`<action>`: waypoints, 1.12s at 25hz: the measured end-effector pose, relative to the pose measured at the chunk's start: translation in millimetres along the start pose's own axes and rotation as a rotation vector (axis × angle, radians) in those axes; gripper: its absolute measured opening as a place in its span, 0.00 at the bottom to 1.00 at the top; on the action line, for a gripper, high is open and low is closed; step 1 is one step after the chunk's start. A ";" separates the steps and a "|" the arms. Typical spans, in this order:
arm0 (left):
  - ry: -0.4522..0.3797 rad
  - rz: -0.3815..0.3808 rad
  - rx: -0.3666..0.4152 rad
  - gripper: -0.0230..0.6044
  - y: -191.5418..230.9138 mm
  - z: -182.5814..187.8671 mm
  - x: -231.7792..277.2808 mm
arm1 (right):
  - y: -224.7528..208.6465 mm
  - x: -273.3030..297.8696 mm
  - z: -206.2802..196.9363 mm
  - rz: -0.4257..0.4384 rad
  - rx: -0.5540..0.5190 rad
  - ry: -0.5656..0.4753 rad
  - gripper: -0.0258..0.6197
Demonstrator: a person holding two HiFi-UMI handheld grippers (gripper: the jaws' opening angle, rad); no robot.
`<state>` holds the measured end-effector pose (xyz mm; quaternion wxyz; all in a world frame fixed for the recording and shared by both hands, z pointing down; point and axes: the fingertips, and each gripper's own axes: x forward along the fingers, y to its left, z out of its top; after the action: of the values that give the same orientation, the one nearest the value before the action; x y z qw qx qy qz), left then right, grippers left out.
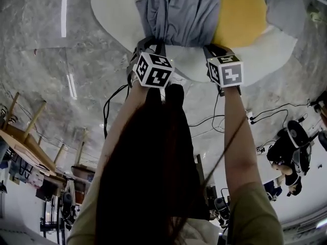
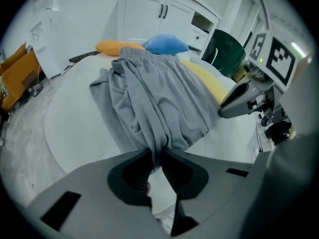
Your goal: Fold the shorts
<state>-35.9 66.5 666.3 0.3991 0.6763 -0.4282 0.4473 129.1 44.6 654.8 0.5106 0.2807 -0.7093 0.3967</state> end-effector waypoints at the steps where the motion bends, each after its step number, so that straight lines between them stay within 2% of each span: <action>1: -0.008 -0.018 -0.019 0.13 1.8 0.8 -2.1 | -2.6 -1.5 -2.0 0.005 -0.017 0.001 0.05; 5: -0.044 -0.048 -0.056 0.10 24.8 -3.7 -17.0 | -14.7 -14.3 -5.8 0.053 -0.015 -0.029 0.05; 10: -0.044 0.004 -0.109 0.09 63.3 -12.8 -32.7 | -35.6 -22.7 -11.2 0.007 -0.080 -0.033 0.05; 14: -0.002 -0.007 -0.072 0.10 56.9 -19.3 -27.7 | -26.3 -16.2 -15.5 0.041 -0.048 -0.026 0.05; 15: -0.003 -0.001 -0.063 0.12 54.2 -19.7 -27.9 | -20.2 -15.9 -17.1 0.059 -0.038 -0.021 0.08; 16: -0.012 0.013 -0.065 0.19 53.2 -19.8 -29.7 | -13.5 -16.6 -18.7 0.077 -0.028 -0.019 0.13; 18: -0.034 0.036 -0.101 0.43 53.1 -23.3 -33.6 | -1.7 -19.9 -20.2 0.103 0.001 -0.029 0.43; 19: -0.036 0.043 -0.117 0.46 52.9 -27.4 -34.4 | 2.3 -21.1 -19.6 0.100 0.020 -0.043 0.48; 21: -0.021 0.056 -0.104 0.50 50.8 -37.0 -32.7 | 8.0 -19.2 -16.9 0.067 0.053 -0.076 0.48; 24: -0.005 0.079 -0.042 0.51 47.1 -40.1 -21.5 | 4.7 -3.0 -14.4 -0.035 0.097 -0.088 0.48; 28: 0.017 0.109 -0.066 0.48 52.9 -34.2 -4.6 | -11.4 14.1 -11.1 -0.180 0.116 -0.081 0.47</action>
<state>-95.4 82.5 679.9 0.4000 0.6346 -0.4755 0.4596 139.3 48.2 673.1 0.4979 0.3880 -0.6771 0.3782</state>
